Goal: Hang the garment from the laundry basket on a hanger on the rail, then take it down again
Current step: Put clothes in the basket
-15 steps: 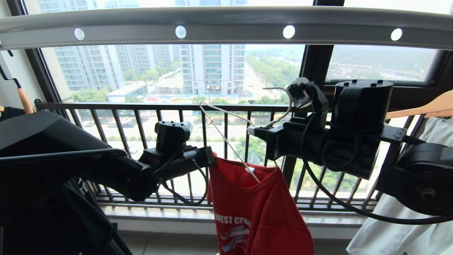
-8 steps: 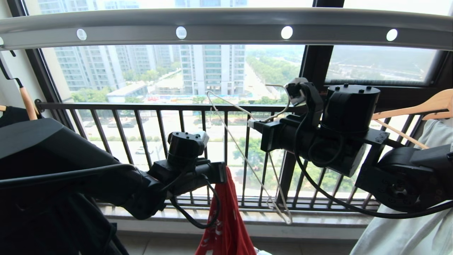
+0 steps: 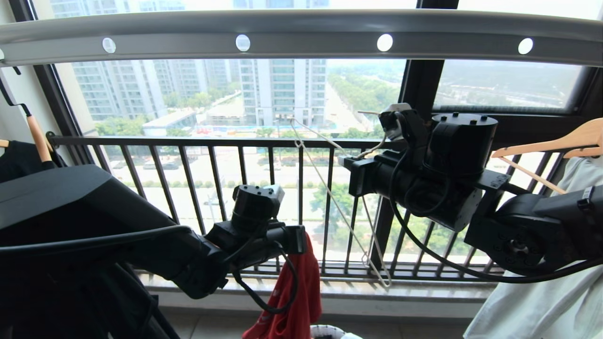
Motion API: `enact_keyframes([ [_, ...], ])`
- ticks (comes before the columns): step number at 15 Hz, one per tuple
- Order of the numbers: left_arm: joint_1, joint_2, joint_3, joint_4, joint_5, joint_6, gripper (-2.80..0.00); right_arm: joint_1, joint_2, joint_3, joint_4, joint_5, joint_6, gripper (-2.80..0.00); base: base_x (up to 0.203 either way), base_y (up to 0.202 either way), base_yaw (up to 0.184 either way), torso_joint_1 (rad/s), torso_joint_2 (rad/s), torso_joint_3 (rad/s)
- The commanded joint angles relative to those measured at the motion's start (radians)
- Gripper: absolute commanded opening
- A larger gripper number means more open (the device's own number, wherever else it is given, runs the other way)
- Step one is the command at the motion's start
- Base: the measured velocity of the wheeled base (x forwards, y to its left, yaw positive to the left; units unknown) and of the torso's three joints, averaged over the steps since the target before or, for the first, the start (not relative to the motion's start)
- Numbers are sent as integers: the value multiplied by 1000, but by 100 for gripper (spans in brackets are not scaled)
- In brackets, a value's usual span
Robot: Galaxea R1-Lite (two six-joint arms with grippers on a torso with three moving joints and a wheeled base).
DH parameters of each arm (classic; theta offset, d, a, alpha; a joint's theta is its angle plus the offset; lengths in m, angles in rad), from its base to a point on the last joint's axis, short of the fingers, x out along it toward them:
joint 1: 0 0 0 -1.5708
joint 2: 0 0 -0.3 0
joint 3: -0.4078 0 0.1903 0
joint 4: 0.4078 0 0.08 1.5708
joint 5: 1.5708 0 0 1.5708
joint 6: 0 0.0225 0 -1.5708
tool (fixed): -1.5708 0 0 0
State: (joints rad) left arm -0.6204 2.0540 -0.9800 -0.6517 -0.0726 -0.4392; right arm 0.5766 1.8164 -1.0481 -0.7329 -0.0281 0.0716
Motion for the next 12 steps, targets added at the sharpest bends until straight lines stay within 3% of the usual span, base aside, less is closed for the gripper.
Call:
enact_keyframes([
  [1, 3, 60, -6, -15, 16, 23, -280, -1, 4, 0, -16, -17, -1, -280, 0, 0, 0, 0, 0, 0],
  [4, 10, 240, -8, -148, 119, 158, -280, -6, 1, 0, -28, -19, -3, -280, 0, 0, 0, 0, 0, 0],
  [7, 12, 385, -1, -330, 240, 355, -280, -12, -5, 0, -28, -19, -4, -280, 0, 0, 0, 0, 0, 0],
  [12, 5, 377, 32, -330, 249, 390, -280, -15, -8, -1, -28, -19, -4, -280, 0, 0, 0, 0, 0, 0],
])
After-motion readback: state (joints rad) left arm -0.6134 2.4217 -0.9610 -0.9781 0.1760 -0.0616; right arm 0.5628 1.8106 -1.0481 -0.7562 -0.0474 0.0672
